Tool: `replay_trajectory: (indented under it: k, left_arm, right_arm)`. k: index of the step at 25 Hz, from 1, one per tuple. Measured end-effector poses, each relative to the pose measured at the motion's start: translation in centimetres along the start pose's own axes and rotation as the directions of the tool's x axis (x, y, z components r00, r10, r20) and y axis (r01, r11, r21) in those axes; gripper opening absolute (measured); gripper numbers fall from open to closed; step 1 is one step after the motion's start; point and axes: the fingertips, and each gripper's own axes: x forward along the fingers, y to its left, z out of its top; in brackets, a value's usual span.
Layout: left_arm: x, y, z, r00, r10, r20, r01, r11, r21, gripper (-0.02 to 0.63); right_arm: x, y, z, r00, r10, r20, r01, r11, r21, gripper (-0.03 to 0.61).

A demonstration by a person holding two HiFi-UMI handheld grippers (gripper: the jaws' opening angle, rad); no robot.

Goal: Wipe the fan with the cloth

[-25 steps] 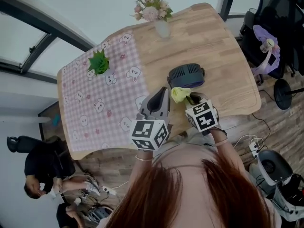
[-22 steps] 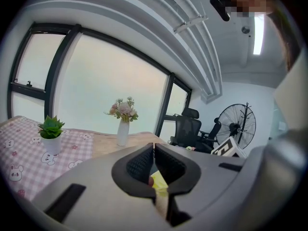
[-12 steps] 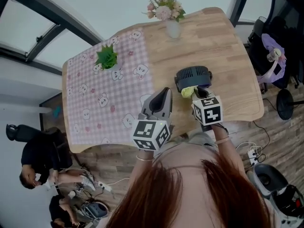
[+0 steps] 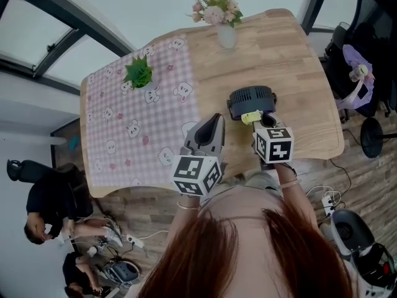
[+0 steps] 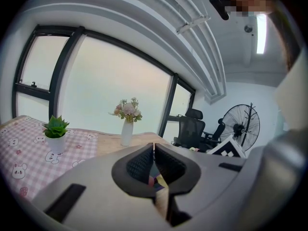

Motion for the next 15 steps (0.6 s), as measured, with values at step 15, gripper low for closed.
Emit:
replay_trajectory:
  k: [15]
  left_arm:
    - [0.6, 0.0, -0.9, 0.999, 0.004, -0.037, -0.004, 1.0, -0.008, 0.014]
  right_arm:
    - [-0.3, -3.3, -0.3, 0.993, -0.1, 0.056, 0.087, 0.978, 0.19, 0.023]
